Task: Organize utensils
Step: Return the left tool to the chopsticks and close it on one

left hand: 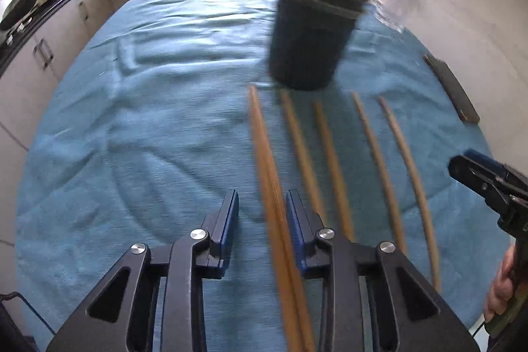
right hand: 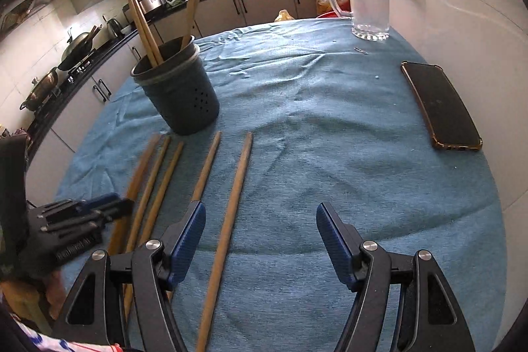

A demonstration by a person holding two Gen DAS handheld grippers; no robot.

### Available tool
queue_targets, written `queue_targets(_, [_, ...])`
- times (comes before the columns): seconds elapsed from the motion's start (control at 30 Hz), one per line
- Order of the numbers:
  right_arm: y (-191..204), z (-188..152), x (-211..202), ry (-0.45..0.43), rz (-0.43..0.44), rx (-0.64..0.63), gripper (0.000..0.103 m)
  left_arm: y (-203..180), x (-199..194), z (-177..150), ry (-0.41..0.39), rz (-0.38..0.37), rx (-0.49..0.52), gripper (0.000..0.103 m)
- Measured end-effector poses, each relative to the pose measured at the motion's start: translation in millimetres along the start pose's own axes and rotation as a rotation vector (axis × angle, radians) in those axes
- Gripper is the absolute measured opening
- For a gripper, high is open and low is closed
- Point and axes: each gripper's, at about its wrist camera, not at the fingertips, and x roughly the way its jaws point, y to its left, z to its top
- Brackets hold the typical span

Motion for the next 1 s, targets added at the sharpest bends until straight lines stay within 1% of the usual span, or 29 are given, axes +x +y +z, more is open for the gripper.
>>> queue_targets(0.03, [-2.1, -0.1, 0.9, 0.001, -0.004, 0.002, 0.074, 6.8, -0.5, -0.8, -0.002, 0.000, -0.014, 0.029])
queue_targets(0.1, [-3.6, -0.5, 3.8, 0.006, -0.010, 0.009, 0.074, 20.2, -1.2, -2.5, 0.004, 0.037, -0.031, 0.028])
queue_targets(0.13, [-4.5, -0.3, 5.0, 0.009, -0.009, 0.013, 0.074, 25.4, -2.2, -3.0, 0.002, 0.039, -0.037, 0.028])
queue_targets(0.23, [-3.9, 0.0, 8.5, 0.017, 0.000, 0.020, 0.074, 37.7, -9.7, -3.2, -0.004, -0.021, -0.055, 0.028])
queue_targets(0.27, [-1.9, 0.0, 9.0, 0.019, 0.001, 0.016, 0.074, 39.6, -12.1, -3.3, -0.012, -0.028, -0.057, 0.028])
queue_targets(0.33, [3.0, 0.0, 9.5, 0.020, 0.002, 0.002, 0.074, 46.4, -16.8, -0.7, -0.034, -0.024, -0.063, 0.028])
queue_targets(0.47, [8.3, -0.5, 10.7, 0.022, 0.005, -0.009, 0.074, 59.8, -10.8, 4.8, -0.025, -0.007, -0.109, 0.028])
queue_targets(0.53, [9.8, -0.6, 11.5, 0.024, 0.002, -0.012, 0.074, 60.9, -5.9, 4.6, -0.010, 0.006, -0.107, 0.028])
queue_targets(0.57, [10.6, -0.5, 12.0, 0.025, 0.001, -0.013, 0.074, 60.3, -5.7, 4.3, -0.006, 0.000, -0.107, 0.028])
queue_targets(0.73, [11.3, 0.9, 13.2, 0.026, -0.004, -0.018, 0.074, 54.9, -9.6, 9.9, -0.035, -0.057, -0.107, 0.028])
queue_targets(0.87, [12.4, 0.8, 15.9, 0.033, -0.003, -0.021, 0.074, 49.4, 1.4, 12.4, -0.005, -0.029, -0.072, 0.028])
queue_targets(0.9, [12.8, 0.4, 16.6, 0.034, -0.002, -0.022, 0.074, 49.6, 3.4, 12.0, -0.009, -0.029, -0.070, 0.027])
queue_targets(0.97, [12.6, -0.1, 18.2, 0.037, -0.002, -0.021, 0.074, 51.2, 4.8, 12.3, -0.010, -0.018, -0.065, 0.017])
queue_targets(1.0, [12.2, -0.1, 18.9, 0.038, -0.003, -0.021, 0.074, 53.1, 4.9, 12.6, -0.011, -0.017, -0.068, 0.015])
